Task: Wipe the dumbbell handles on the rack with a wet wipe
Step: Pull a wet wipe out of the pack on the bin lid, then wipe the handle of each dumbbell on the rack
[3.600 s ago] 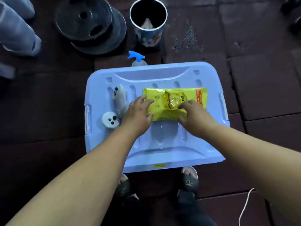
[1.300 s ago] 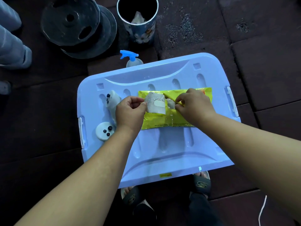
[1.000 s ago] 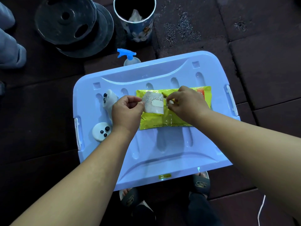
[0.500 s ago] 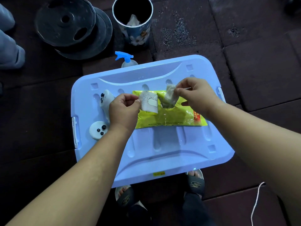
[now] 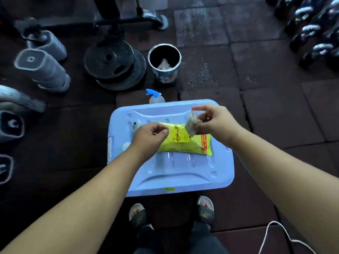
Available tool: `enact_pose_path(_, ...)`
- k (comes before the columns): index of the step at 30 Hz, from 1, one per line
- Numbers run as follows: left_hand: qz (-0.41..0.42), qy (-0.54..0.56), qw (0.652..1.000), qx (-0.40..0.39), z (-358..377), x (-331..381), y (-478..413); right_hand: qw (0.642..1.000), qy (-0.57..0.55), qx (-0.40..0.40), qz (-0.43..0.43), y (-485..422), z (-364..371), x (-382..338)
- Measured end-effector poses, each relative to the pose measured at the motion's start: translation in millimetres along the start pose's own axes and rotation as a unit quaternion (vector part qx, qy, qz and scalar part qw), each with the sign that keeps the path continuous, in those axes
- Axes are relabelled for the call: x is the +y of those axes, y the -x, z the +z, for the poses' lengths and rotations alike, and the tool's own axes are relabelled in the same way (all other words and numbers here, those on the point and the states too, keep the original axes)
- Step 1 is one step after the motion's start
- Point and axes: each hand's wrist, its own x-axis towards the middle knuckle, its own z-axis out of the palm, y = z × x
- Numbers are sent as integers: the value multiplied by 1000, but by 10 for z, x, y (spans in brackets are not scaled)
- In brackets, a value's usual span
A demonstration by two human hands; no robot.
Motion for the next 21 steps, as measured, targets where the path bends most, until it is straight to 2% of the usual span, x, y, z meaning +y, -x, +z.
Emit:
enact_pose_path(6,3,-125,989,81,-889,584,1060,986,113,-101,-69,534,489,-803)
enact_pose_path(11,-15,-142,976,163,-1508,938,1996,948,195,-138,-209,980,1015,-1443)
enact_pose_path(13,-15,-145,969,197,-1733,1014,2352,933,203,-170,-245,1128,1237,-1649)
enact_pose_path(21,-32,-131,936,325,-2638,847,3399,902,173,-283,-276,1554,2389,-2074)
